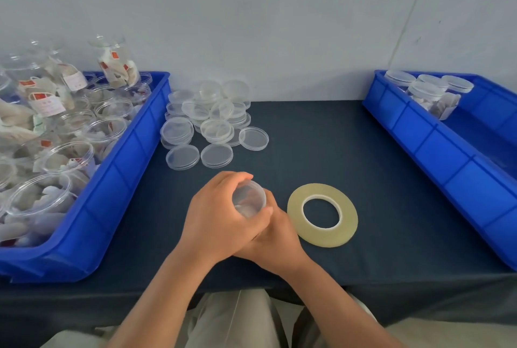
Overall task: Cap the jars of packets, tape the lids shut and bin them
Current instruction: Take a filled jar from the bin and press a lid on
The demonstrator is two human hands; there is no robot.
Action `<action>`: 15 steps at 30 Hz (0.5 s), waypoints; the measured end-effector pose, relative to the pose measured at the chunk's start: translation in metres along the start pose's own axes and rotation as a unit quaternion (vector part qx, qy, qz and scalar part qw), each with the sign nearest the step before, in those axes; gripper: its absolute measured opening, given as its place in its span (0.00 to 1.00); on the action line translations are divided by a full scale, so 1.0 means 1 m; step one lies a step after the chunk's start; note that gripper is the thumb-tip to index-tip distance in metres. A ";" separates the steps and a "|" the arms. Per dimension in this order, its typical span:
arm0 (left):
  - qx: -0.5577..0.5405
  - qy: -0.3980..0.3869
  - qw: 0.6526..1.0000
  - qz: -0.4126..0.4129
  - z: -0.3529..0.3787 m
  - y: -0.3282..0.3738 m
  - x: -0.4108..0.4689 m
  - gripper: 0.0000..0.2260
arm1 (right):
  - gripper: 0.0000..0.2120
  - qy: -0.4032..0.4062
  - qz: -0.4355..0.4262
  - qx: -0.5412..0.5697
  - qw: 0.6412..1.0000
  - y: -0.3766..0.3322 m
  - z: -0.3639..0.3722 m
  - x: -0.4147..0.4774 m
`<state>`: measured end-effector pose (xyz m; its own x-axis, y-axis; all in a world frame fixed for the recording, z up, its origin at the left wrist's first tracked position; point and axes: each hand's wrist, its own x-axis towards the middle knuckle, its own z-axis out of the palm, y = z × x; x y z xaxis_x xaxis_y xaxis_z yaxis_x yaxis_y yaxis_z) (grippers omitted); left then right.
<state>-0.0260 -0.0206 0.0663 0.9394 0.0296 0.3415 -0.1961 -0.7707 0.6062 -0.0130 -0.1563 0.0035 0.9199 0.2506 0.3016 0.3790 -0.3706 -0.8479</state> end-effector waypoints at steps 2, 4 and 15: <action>-0.005 -0.009 1.000 0.023 -0.002 -0.004 0.002 0.29 | 0.38 0.007 -0.001 -0.008 1.000 0.002 0.001 0.000; -0.014 -0.013 0.999 0.045 -0.003 -0.009 0.002 0.26 | 0.37 0.007 -0.004 -0.013 1.000 0.003 0.001 0.000; -0.033 -0.053 0.994 0.090 -0.012 -0.019 0.003 0.27 | 0.49 -0.096 0.018 0.014 0.995 -0.004 -0.012 -0.004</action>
<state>-0.0230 0.0023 0.0644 0.9114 -0.1747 0.3726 -0.3779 -0.7137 0.5898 -0.0173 -0.1667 0.0112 0.8959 0.4044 0.1838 0.3401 -0.3583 -0.8695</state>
